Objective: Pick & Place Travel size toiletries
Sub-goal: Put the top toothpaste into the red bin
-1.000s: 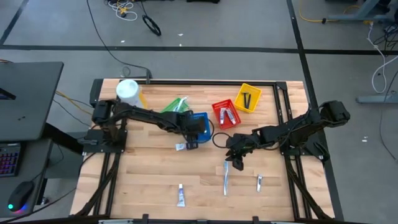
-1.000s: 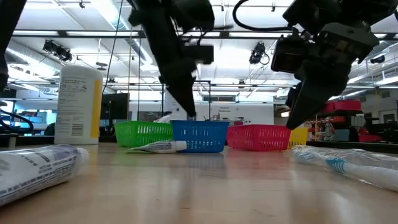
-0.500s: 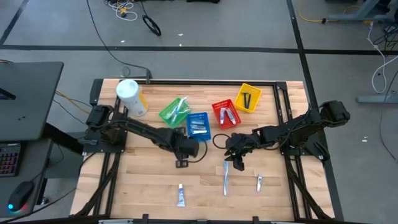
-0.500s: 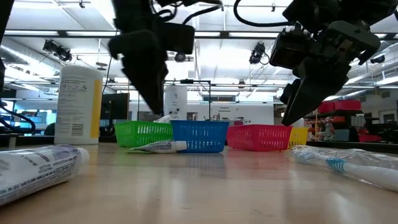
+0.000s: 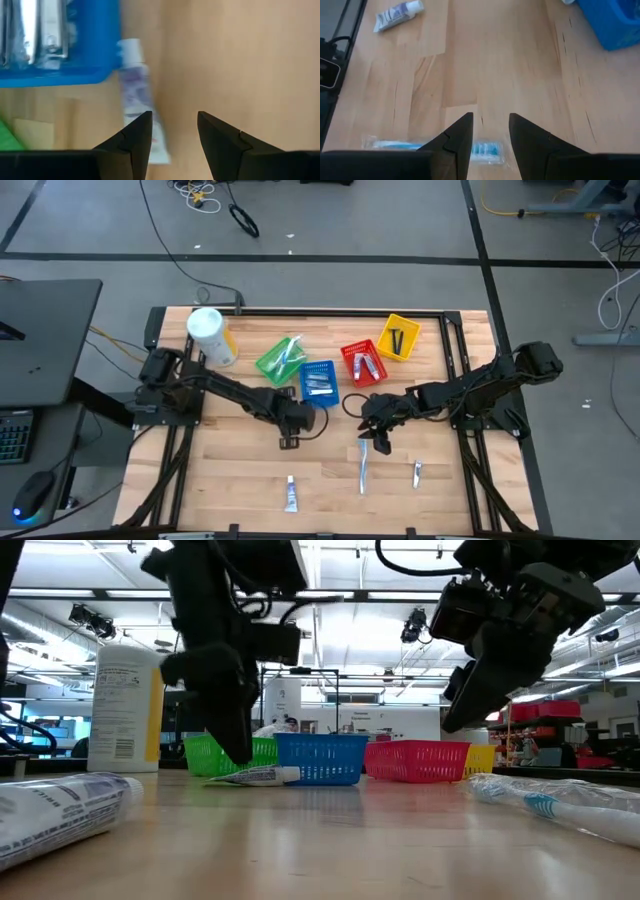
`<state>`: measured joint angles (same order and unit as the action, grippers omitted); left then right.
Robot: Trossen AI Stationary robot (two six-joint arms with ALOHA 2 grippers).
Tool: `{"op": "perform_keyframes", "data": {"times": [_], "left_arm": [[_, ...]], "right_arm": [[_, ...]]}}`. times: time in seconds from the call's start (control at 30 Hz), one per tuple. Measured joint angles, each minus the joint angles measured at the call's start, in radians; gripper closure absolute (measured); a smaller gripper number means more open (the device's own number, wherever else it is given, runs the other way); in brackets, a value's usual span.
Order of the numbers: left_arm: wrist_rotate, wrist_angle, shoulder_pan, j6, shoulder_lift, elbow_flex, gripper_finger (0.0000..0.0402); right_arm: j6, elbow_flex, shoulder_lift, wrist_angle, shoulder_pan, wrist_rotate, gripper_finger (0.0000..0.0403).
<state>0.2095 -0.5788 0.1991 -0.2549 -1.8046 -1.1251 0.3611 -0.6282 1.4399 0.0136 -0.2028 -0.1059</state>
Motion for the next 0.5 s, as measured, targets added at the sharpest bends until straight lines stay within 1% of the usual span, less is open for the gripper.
{"op": "perform_keyframes", "data": {"times": [0.2,0.27,0.4,0.5], "left_arm": [[0.013,0.012,-0.066,0.029,0.000,0.014,0.0234],[-0.002,0.019,-0.080,0.035,0.000,0.014,0.0234],[-0.079,0.019,-0.093,0.038,0.000,0.014,0.0234],[-0.082,0.030,-0.092,0.057,-0.012,0.014,0.0235]], "right_arm": [[-0.002,0.000,0.000,0.014,0.000,0.000,0.0267],[-0.002,0.000,0.000,0.014,0.000,0.000,0.0267],[-0.002,0.000,0.000,0.014,0.000,0.000,0.0267],[-0.003,0.000,0.000,0.014,0.000,0.000,0.0267]]}}
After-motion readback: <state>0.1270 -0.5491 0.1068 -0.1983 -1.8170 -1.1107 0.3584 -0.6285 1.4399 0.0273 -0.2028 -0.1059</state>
